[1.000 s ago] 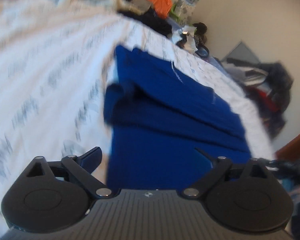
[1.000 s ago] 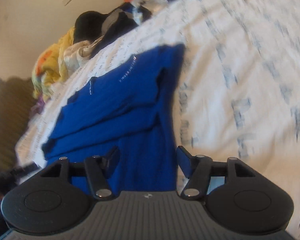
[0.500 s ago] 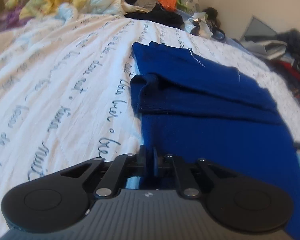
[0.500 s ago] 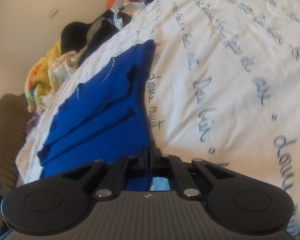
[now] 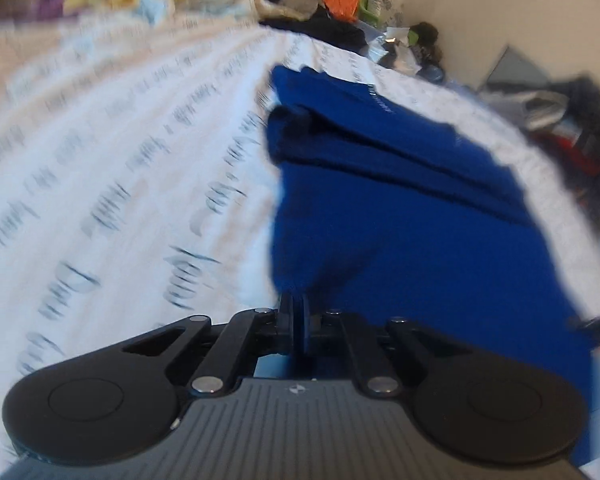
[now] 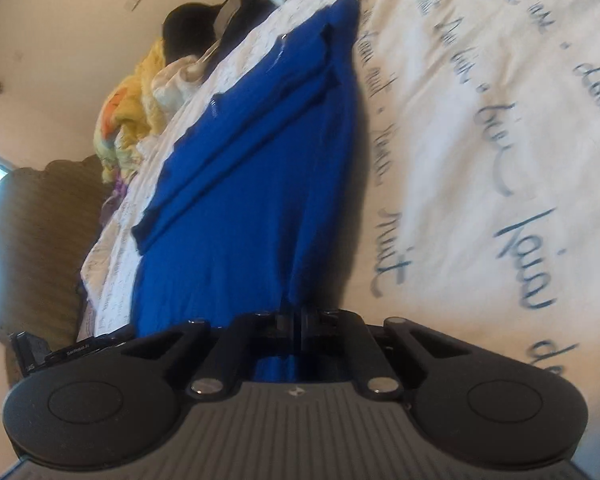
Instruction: Fold small clothes
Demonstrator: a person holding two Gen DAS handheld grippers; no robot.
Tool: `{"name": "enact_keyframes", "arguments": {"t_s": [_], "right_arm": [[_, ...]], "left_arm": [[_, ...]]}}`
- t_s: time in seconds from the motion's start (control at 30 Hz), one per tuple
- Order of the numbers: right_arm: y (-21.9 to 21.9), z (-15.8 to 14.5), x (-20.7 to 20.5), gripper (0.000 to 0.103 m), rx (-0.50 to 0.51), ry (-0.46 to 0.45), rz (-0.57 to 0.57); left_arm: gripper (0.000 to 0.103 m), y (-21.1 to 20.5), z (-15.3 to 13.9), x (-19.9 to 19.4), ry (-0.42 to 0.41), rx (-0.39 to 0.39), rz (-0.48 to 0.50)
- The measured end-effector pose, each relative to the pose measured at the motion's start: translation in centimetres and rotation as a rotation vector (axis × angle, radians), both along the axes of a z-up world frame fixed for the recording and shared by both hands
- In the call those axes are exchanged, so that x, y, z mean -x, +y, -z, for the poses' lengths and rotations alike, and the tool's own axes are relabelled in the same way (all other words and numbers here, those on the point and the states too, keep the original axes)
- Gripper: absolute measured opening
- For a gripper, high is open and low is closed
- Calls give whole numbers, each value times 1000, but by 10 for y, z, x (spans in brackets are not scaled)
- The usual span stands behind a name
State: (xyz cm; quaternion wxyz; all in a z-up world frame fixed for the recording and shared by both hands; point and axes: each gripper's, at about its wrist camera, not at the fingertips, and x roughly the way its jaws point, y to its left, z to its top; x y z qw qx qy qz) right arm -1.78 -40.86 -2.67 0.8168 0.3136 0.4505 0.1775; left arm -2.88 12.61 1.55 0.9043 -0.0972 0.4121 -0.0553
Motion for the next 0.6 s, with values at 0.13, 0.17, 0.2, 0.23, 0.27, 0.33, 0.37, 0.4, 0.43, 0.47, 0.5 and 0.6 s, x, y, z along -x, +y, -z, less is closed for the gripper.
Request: {"name": "enact_keyframes", "arguments": {"t_s": [0.13,0.17,0.2,0.23,0.27,0.33,0.37,0.4,0.43,0.47,0.5,0.6], "right_arm": [[-22,9,15,3,-72,9,60],[-18,7,20,3,-66,30,68],[-13,4,25,5,-64,48,42],[-8,3,30,11,-67,63,9],[-6,1,39,15,-77,72,-22],[-1,3,57,30,-126,87,-59],[2,8,66,31,-170,113,-75],[9,14,74,31,-213,132,-84],[14,18,80,31,-243,137,-87],[20,21,86,31,-268,144,-95],[25,22,88,31,-280,150,-104],[36,17,90,12,-190,130,-121]], "left_arm": [[17,1,-1,14,1,2,32],[36,2,-2,19,14,43,33],[52,4,-2,27,26,107,33],[88,6,-3,36,38,179,30],[100,8,-2,46,52,237,21],[99,6,2,72,64,333,19],[98,4,4,82,64,362,19],[98,2,6,93,67,396,11],[97,1,7,99,70,419,2],[91,-3,7,104,75,432,-2],[85,-7,6,106,78,420,1],[14,-8,13,99,137,353,-8]]}}
